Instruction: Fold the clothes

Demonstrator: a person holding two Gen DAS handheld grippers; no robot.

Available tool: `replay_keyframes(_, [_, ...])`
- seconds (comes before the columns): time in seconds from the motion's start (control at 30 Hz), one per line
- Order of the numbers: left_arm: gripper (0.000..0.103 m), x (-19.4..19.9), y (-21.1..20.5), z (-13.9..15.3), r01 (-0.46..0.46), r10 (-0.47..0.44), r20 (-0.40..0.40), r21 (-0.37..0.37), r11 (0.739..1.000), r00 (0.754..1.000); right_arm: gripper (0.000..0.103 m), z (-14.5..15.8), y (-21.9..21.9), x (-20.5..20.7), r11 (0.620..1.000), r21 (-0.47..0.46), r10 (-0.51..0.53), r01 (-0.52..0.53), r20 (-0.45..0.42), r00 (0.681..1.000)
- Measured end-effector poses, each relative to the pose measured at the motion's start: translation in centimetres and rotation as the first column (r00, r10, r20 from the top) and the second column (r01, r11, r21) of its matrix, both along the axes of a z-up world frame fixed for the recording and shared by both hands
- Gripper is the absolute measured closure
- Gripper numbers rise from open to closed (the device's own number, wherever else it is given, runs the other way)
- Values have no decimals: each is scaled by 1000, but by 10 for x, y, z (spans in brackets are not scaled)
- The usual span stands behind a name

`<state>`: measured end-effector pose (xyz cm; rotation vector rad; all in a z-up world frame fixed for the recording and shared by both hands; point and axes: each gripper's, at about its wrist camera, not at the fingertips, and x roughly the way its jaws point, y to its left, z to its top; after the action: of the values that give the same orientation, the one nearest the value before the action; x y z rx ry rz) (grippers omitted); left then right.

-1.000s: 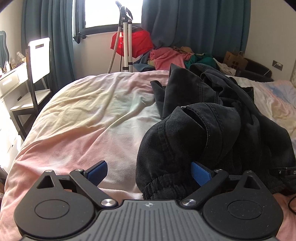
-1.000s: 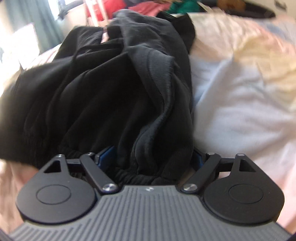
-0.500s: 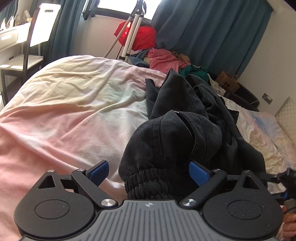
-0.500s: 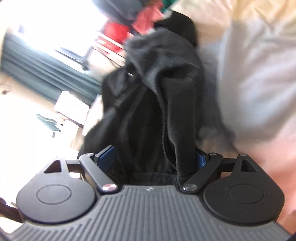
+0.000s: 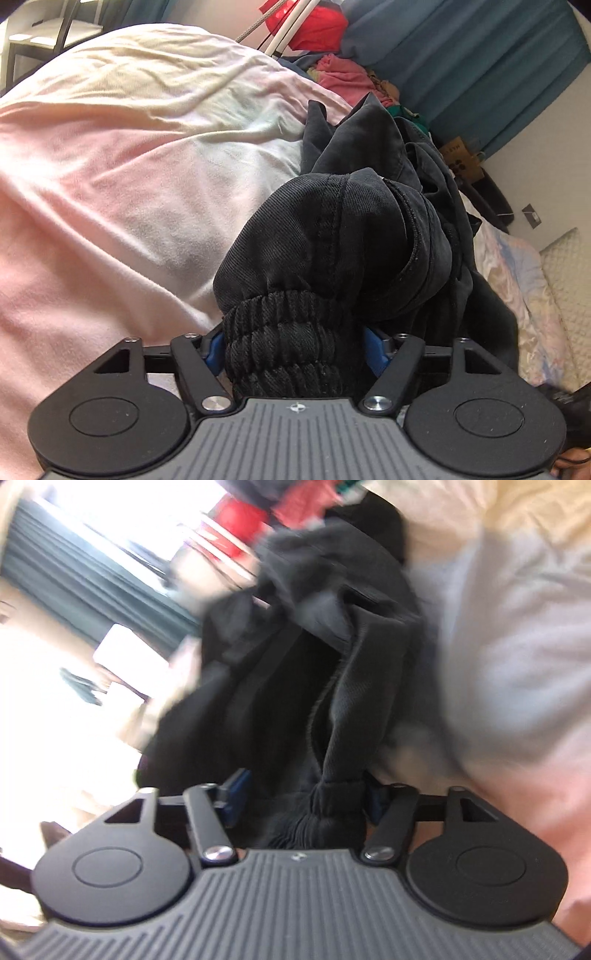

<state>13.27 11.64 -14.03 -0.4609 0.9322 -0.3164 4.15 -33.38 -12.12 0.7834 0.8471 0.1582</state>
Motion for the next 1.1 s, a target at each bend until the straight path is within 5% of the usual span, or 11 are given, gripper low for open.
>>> replay_keyframes(0.1, [42, 2, 0, 2, 2, -2, 5, 8, 1000, 1000, 77, -10, 0, 7, 999, -25, -29, 27, -84, 996])
replay_keyframes(0.3, [80, 0, 1, 18, -49, 51, 53, -39, 998, 997, 79, 7, 8, 3, 1000, -21, 4, -4, 0, 1000])
replay_keyframes(0.53, [85, 16, 19, 85, -165, 189, 210, -127, 978, 959, 80, 31, 31, -14, 987, 154, 26, -42, 107, 994])
replay_keyframes(0.73, [86, 68, 64, 158, -234, 243, 333, -68, 970, 911, 80, 55, 137, 4, 955, 221, 152, -199, 215, 965])
replay_keyframes(0.93, [87, 134, 135, 232, -330, 280, 436, 40, 943, 855, 80, 71, 276, 69, 881, 281, 293, -380, 308, 905])
replay_keyframes(1.03, [87, 176, 176, 247, -416, 322, 460, 118, 902, 828, 80, 70, 345, 101, 853, 261, 358, -452, 337, 871])
replay_keyframes(1.1, [86, 195, 196, 217, -436, 341, 423, 150, 887, 840, 80, 67, 380, 116, 848, 238, 385, -473, 334, 860])
